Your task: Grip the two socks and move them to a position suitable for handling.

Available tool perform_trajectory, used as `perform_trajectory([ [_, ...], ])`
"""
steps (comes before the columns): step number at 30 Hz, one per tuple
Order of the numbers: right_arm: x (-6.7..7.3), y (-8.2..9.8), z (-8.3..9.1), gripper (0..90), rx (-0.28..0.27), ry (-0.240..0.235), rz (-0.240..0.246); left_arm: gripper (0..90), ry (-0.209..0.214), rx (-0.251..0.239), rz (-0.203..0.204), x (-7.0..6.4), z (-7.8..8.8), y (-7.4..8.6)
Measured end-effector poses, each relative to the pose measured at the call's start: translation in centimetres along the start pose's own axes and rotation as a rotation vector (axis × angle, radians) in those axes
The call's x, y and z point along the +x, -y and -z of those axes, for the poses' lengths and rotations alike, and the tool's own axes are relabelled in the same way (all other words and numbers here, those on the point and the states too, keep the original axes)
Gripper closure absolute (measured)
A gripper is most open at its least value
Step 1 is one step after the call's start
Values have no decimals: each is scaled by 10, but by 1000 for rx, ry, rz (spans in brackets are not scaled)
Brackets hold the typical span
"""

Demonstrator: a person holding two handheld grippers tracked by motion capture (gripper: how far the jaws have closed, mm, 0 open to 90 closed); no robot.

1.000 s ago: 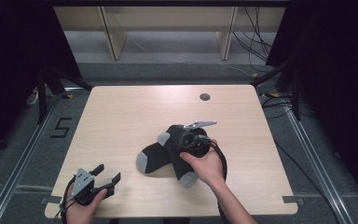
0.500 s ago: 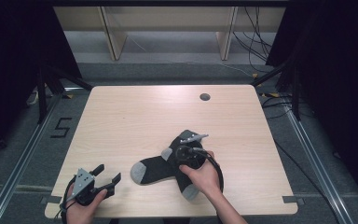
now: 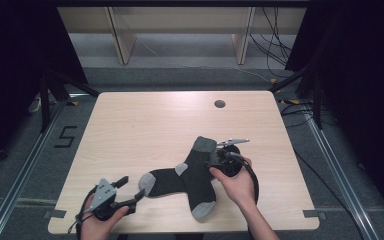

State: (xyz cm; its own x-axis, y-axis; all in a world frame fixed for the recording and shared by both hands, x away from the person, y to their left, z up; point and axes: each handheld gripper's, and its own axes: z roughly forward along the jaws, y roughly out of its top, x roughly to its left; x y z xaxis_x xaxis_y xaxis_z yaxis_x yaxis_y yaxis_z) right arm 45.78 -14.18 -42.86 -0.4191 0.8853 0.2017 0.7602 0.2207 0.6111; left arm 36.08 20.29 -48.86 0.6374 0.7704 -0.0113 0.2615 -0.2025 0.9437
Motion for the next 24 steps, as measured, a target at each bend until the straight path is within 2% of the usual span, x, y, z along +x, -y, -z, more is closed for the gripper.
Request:
perform_trajectory([
  [1, -5, 0, 1, 457, 1, 12, -10, 241, 23, 23, -24, -6, -3, -3],
  [2, -10, 1, 1, 465, -7, 21, -3, 240, 78, 37, -39, -17, -11, -6],
  [4, -17, 3, 1, 500, 0, 42, -32, 239, 141, 81, -87, -30, -22, -11],
  [5, -23, 5, 0, 538, 3, 59, 0, 235, 174, 95, -99, -35, -28, -13],
  [6, -25, 6, 1, 574, 12, 49, 4, 231, 208, 115, -126, -42, -35, -16],
  [8, -25, 11, 2, 620, 26, 40, -12, 222, 240, 136, -153, -50, -43, -21],
  [9, -26, 12, 3, 620, 19, 22, 2, 218, 249, 139, -168, -55, -46, -23],
  [10, -27, 13, 3, 620, 10, 37, 14, 217, 264, 151, -189, -59, -48, -25],
  [11, -25, 13, 4, 619, 23, 34, -32, 209, 282, 161, -208, -64, -52, -26],
  [12, -28, 14, 3, 611, 9, 27, -25, 200, 299, 172, -235, -68, -55, -28],
  [13, -28, 13, 3, 602, 15, 34, -46, 197, 315, 171, -243, -73, -58, -28],
  [15, -33, 13, 3, 583, 0, 47, -19, 194, 347, 178, -263, -81, -65, -28],
  [16, -33, 14, 2, 577, 1, 63, -35, 190, 357, 182, -269, -83, -67, -28],
  [17, -30, 14, 3, 571, 10, 66, -78, 187, 377, 183, -276, -86, -71, -27],
  [18, -33, 15, 3, 564, -7, 58, -30, 186, 392, 186, -282, -90, -73, -26],
  [19, -32, 15, 3, 556, 4, 51, -49, 181, 399, 188, -294, -93, -75, -26],
  [20, -33, 16, 1, 550, 3, 66, -51, 174, 417, 187, -303, -96, -77, -25],
  [21, -35, 16, 1, 547, 2, 79, -36, 173, 430, 195, -325, -99, -78, -26],
  [22, -35, 17, 1, 542, 10, 85, -37, 174, 443, 189, -327, -102, -80, -25],
  [23, -34, 17, 1, 538, 16, 68, -72, 175, 460, 186, -325, -105, -82, -25],
  [24, -35, 16, 1, 535, 6, 78, -54, 177, 466, 194, -338, -107, -84, -25],
])
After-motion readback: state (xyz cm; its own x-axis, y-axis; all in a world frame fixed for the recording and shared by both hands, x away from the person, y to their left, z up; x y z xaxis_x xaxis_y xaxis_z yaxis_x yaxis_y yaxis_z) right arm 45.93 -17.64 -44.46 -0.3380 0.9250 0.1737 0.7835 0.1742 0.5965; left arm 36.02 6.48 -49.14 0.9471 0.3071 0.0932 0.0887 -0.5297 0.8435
